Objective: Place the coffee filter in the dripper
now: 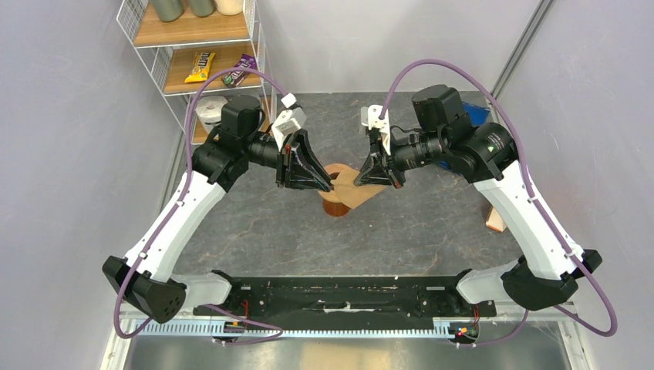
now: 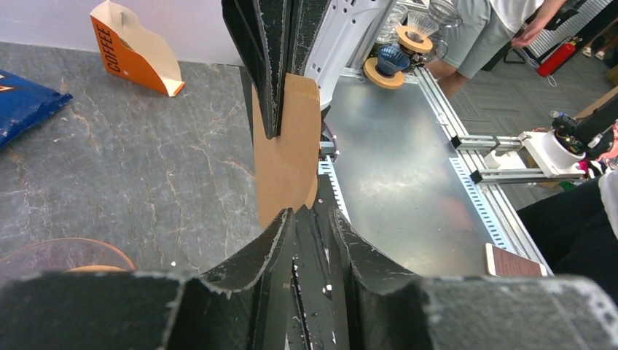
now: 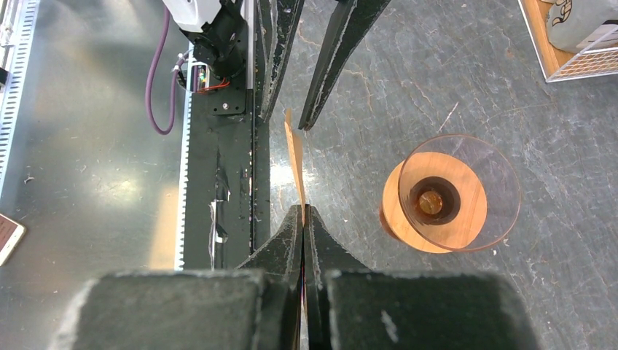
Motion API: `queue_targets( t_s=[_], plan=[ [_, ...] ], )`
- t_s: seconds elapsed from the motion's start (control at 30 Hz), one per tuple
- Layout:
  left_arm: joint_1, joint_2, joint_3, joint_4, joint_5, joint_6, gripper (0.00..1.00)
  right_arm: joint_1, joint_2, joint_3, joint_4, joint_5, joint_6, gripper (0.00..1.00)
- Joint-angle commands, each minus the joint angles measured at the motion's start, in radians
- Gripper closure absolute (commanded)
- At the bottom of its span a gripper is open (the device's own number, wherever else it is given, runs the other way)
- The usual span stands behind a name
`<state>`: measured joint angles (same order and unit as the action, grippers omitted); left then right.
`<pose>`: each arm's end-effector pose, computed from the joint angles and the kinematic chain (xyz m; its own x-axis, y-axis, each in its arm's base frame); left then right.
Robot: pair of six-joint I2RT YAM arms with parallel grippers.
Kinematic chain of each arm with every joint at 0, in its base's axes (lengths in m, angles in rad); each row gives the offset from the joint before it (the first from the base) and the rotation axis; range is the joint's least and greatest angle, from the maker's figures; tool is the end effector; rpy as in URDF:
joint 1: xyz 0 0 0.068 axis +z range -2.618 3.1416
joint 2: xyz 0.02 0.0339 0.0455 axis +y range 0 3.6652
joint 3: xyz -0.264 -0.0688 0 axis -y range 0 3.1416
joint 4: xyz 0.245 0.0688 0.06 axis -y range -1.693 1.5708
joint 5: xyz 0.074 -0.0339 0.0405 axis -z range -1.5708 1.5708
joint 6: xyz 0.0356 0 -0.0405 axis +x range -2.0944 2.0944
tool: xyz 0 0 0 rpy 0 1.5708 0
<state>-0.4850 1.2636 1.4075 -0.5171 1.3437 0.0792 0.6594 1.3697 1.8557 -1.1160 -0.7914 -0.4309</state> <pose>0.2054 -0.1474 0.4298 -0.2497 0.1517 -0.9564 0.9303 -0.2365 -0.2805 0.1709 0.1645 0.4813 -0.0535 -0.4129 -0.9092 -0.9985 0.0340 0.0433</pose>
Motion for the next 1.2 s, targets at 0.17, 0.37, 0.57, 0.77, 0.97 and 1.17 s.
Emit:
queue_targets(
  t_s=[0.17, 0.37, 0.57, 0.77, 0.97, 1.17],
  plan=[
    [-0.014, -0.025, 0.034, 0.077, -0.019, -0.015, 0.71, 0.012, -0.007, 0.005, 0.006, 0.003, 0.0, 1.0],
    [-0.016, -0.026, 0.032, 0.086, -0.013, -0.024, 0.78, 0.014, -0.008, 0.004, 0.004, 0.009, -0.003, 1.0],
    [-0.016, -0.029, 0.029, 0.107, 0.006, -0.043, 0.81, 0.014, -0.011, 0.002, -0.005, 0.014, -0.011, 1.0],
    [-0.014, -0.033, 0.025, 0.141, 0.011, -0.07, 0.83, 0.013, -0.009, 0.004, -0.011, 0.015, -0.017, 1.0],
    [-0.014, -0.036, 0.012, 0.146, 0.02, -0.066, 0.96, 0.014, -0.009, 0.005, -0.006, 0.014, -0.018, 1.0],
    [-0.015, -0.045, -0.008, 0.16, 0.008, -0.07, 0.98, 0.013, -0.011, -0.001, 0.009, 0.001, -0.013, 1.0]
  ],
)
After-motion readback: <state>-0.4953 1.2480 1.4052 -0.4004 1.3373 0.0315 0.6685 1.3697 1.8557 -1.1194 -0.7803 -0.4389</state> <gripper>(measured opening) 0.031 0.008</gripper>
